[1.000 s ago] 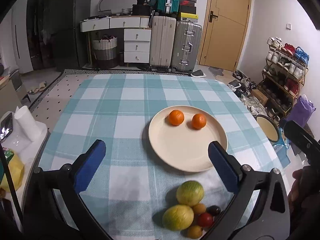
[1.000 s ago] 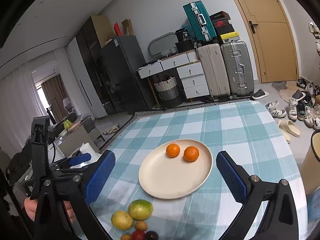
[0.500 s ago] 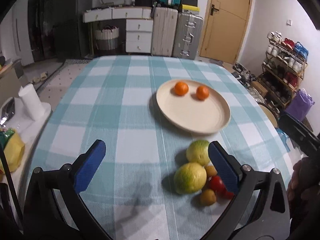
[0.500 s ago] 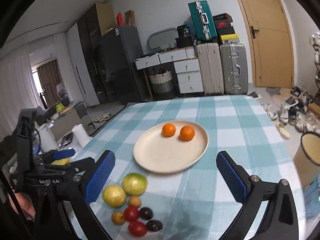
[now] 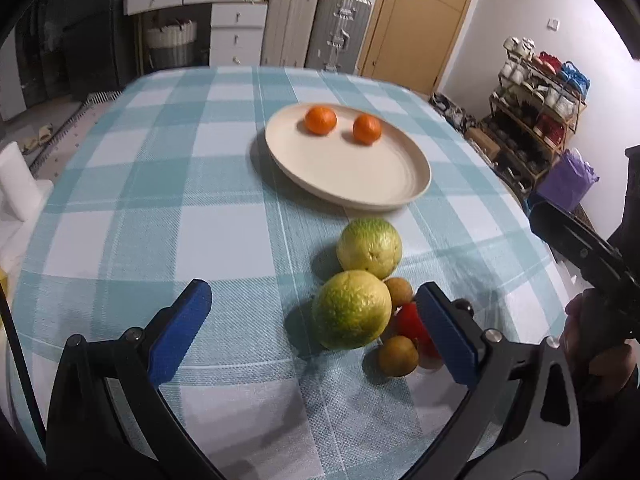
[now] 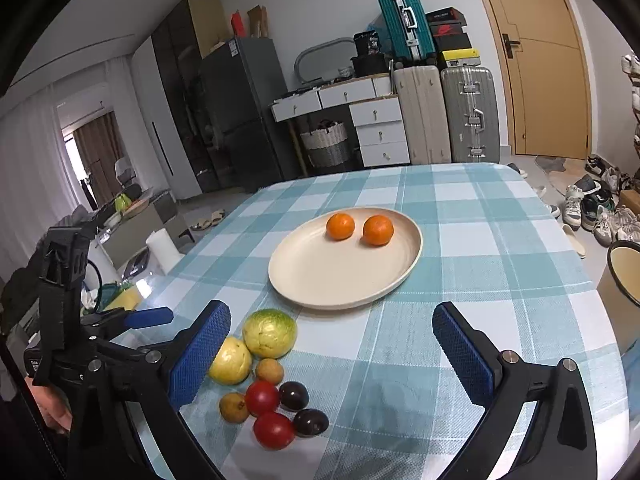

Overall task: Organize fruits
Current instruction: 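Withdraw both tools from the plate back toward the fruit cluster, then close the left tool on the large yellow-green pomelo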

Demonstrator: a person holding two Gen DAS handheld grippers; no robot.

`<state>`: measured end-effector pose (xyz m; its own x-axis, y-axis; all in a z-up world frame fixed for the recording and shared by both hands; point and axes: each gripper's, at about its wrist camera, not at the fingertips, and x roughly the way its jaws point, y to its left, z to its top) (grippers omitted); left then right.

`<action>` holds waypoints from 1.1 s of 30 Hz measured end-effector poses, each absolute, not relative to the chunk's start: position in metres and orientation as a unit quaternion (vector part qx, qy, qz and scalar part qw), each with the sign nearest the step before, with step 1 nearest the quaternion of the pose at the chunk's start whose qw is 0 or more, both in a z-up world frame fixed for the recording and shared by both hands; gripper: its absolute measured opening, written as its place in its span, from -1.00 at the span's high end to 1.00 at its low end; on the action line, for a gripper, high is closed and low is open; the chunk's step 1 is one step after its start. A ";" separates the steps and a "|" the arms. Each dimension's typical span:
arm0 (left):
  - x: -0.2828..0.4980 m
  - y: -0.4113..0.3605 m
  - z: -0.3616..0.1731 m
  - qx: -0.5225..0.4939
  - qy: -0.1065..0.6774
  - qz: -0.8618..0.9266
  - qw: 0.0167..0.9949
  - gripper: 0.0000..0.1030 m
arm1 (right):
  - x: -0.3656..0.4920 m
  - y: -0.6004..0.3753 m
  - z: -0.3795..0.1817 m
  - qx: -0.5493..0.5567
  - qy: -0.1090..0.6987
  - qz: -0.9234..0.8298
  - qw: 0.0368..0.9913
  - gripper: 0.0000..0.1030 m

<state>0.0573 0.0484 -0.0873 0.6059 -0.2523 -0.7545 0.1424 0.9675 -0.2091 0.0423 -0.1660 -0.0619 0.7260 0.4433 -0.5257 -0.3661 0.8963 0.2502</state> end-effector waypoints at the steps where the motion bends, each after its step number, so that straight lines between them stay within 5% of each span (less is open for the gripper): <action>1: 0.060 0.048 -0.091 -0.066 0.438 -0.113 0.889 -0.98 | 0.043 -0.165 -0.063 0.064 0.300 0.221 0.926 -1.00; 22: 0.077 0.046 -0.117 -0.090 0.468 -0.157 0.865 -0.88 | 0.069 -0.165 -0.094 0.088 0.341 0.233 0.906 -1.00; 25: 0.079 0.042 -0.118 -0.084 0.473 -0.167 0.861 -0.64 | 0.068 -0.166 -0.094 0.088 0.341 0.233 0.907 -1.00; 30: 0.081 0.040 -0.122 -0.091 0.478 -0.196 0.851 0.04 | 0.070 -0.168 -0.101 0.095 0.349 0.232 0.903 -1.00; 33: 0.080 0.039 -0.122 -0.089 0.473 -0.203 0.853 0.11 | 0.071 -0.169 -0.105 0.099 0.355 0.231 0.901 -1.00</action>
<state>0.0795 0.0394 -0.1218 0.4701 -0.4301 -0.7707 0.2615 0.9019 -0.3438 0.0712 -0.1688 -0.1045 0.6420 0.4863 -0.5928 -0.3452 0.8737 0.3428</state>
